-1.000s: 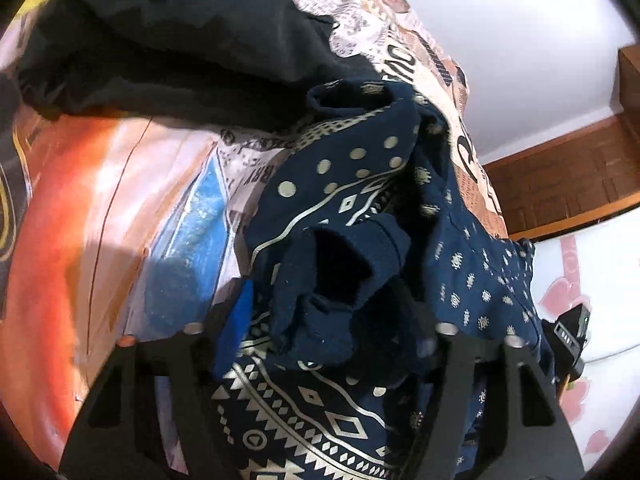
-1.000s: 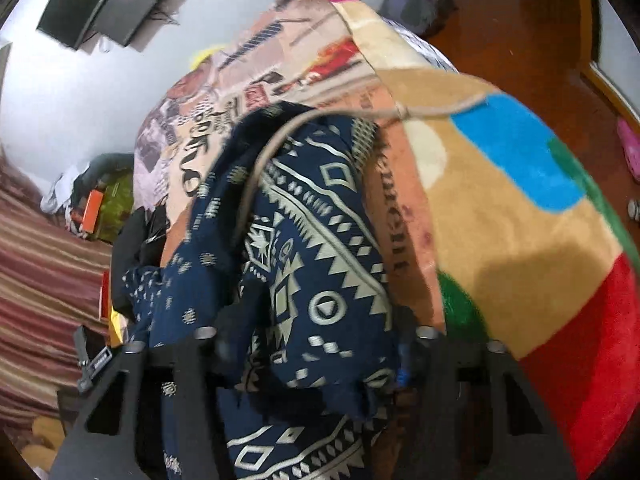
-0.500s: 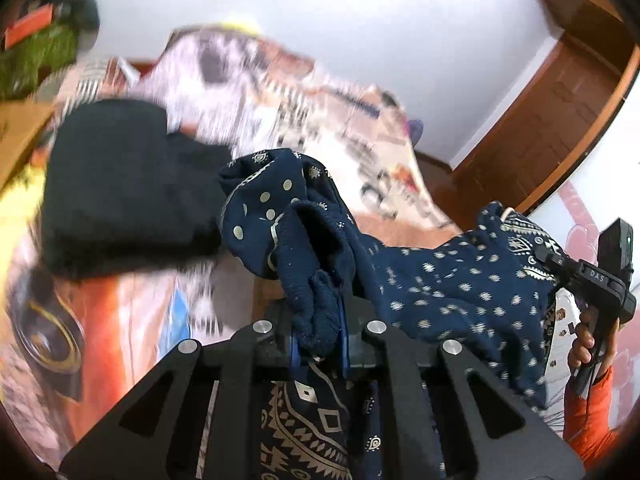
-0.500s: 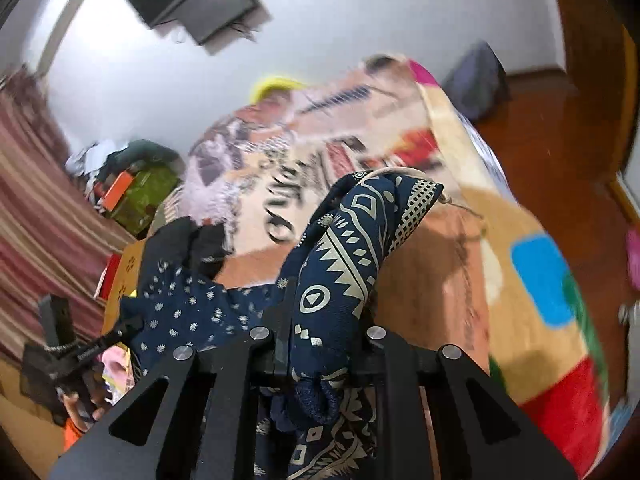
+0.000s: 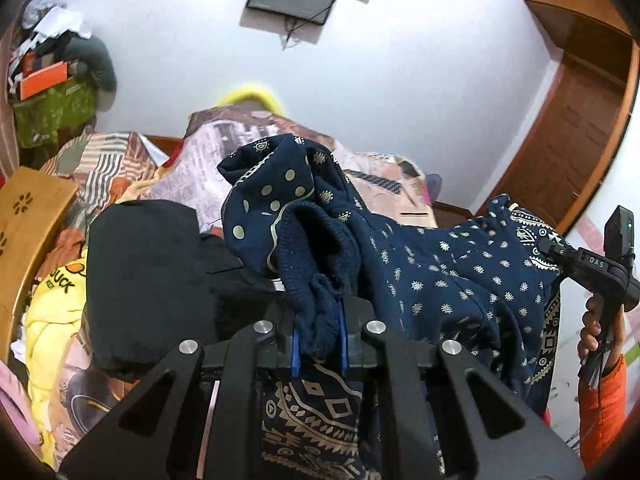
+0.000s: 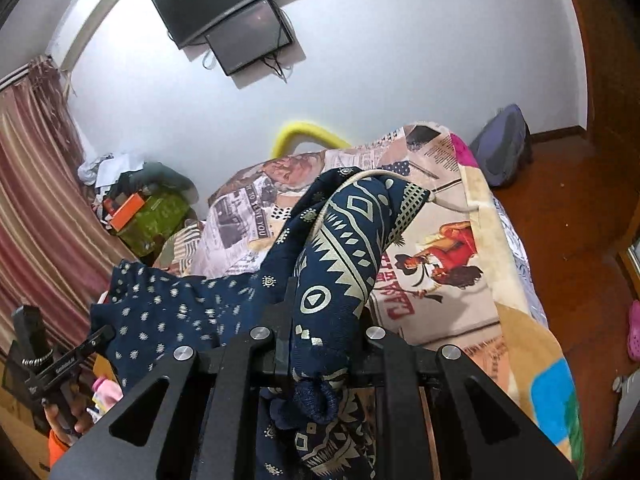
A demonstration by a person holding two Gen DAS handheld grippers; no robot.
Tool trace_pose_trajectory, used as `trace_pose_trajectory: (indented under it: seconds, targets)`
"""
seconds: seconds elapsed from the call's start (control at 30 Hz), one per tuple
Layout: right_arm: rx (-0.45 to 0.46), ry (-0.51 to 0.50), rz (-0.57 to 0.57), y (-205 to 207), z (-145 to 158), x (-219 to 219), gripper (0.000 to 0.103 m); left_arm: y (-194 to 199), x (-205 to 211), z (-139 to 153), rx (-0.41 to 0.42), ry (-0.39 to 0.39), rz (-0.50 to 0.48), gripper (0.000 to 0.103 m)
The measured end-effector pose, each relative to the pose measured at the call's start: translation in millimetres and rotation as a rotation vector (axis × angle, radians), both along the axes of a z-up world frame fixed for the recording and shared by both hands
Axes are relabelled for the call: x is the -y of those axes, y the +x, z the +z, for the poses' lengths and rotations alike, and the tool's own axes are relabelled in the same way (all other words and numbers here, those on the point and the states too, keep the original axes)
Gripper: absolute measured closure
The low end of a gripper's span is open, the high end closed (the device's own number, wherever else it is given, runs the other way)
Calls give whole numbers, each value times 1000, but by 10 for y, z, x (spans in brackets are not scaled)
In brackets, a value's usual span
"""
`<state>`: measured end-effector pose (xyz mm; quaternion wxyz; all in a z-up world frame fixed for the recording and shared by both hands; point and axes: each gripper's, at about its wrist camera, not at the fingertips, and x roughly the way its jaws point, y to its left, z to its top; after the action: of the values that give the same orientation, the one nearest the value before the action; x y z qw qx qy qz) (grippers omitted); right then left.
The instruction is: Fold large clothes
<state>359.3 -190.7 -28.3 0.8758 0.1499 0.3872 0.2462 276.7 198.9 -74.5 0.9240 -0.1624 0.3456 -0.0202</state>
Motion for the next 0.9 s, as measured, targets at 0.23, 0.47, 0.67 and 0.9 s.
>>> trace_pose_trajectory:
  seconds: [0.23, 0.47, 0.67, 0.9]
  targets:
    - [-106, -78, 8, 381, -568, -224, 90, 430, -170, -580, -122, 19, 30, 90]
    - [-212, -175, -10, 625, -1139, -209, 89, 690, -309, -1161, -249, 47, 57, 90]
    - [-228, -210, -5, 555, -1198, -116, 81, 670, -343, -1284, -292, 44, 78, 85]
    - [-209, -217, 6, 260, -959, 73, 60, 382, -153, -1081, -286, 145, 54, 73]
